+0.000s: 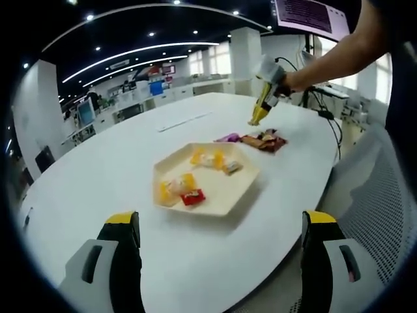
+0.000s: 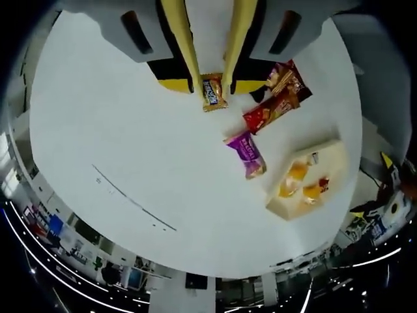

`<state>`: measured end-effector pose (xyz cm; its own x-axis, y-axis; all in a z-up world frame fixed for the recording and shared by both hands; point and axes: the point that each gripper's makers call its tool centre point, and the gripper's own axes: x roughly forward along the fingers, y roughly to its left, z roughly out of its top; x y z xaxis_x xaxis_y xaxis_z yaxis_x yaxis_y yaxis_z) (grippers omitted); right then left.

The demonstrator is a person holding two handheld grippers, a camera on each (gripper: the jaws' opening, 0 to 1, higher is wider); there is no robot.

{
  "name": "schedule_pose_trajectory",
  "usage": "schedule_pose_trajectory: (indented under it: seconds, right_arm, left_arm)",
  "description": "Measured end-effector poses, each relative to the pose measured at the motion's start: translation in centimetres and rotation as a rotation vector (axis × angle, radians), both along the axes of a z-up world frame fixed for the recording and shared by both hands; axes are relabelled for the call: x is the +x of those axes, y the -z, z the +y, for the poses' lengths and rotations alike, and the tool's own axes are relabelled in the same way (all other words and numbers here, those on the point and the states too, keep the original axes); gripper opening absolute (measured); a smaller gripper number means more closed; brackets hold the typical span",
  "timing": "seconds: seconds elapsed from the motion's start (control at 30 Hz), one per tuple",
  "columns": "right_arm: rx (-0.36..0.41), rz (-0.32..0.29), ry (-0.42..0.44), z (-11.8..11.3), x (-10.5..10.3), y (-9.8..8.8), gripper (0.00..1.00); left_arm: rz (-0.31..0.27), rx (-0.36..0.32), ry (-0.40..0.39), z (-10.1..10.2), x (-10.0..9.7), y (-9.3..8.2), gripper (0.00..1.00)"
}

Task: Place the target food into the container with the food tongs after gripping and lifting it, then release it inside without dropping or visibly crushing the food.

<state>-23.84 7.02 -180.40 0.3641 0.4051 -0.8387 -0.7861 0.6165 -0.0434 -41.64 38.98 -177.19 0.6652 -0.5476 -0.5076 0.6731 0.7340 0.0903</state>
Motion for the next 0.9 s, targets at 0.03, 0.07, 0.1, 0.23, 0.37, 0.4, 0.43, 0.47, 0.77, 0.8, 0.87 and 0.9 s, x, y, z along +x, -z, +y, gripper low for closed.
schedule_pose_trajectory:
  seconds: [0.03, 0.07, 0.1, 0.23, 0.37, 0.4, 0.43, 0.47, 0.77, 0.8, 0.87, 0.9]
  right_arm:
    - [-0.005, -0.004, 0.006, -0.1, 0.2, -0.3, 0.21]
    - [-0.004, -0.004, 0.009, -0.1, 0.2, -0.6, 0.21]
    - [-0.002, -0.005, 0.013, -0.2, 0.3, -0.9, 0.21]
    - [-0.005, -0.016, 0.025, -0.4, 0.5, -2.1, 0.21]
    - [-0.002, -0.020, 0.036, -0.4, 0.6, -2.9, 0.21]
    - [-0.001, -0.023, 0.037, -0.4, 0.6, -3.1, 0.21]
    - [-0.003, -0.025, 0.038, -0.5, 0.7, -3.2, 0.21]
    - [-0.003, -0.022, 0.040, -0.5, 0.6, -3.3, 0.21]
    - [-0.004, -0.033, 0.049, -0.3, 0.8, -3.9, 0.21]
    - [-0.002, -0.030, 0.050, -0.1, 0.8, -4.0, 0.21]
    - [0.000, -0.029, 0.051, 0.1, 0.8, -4.1, 0.21]
    - [0.002, -0.029, 0.050, 0.4, 0.7, -4.2, 0.21]
  left_arm:
    - [0.002, -0.007, 0.000, 0.0, 0.0, 0.0, 1.00]
    - [0.001, -0.005, 0.000, 0.0, 0.0, 0.0, 1.00]
    - [-0.001, -0.003, 0.001, 0.0, 0.0, 0.0, 1.00]
    - [-0.002, -0.006, 0.004, 0.0, 0.0, 0.0, 1.00]
    - [-0.006, -0.008, 0.006, -0.1, 0.0, -0.1, 1.00]
    - [-0.009, -0.010, 0.008, -0.1, 0.0, -0.2, 1.00]
    - [-0.011, -0.011, 0.008, -0.1, 0.0, -0.2, 1.00]
    - [-0.013, -0.011, 0.007, -0.1, 0.0, -0.3, 1.00]
    - [-0.020, -0.016, 0.005, -0.1, 0.0, -0.5, 1.00]
    - [-0.021, -0.016, 0.005, -0.1, 0.1, -0.5, 1.00]
    - [-0.023, -0.020, 0.005, -0.1, 0.1, -0.5, 1.00]
    - [-0.024, -0.020, 0.004, -0.1, 0.1, -0.6, 1.00]
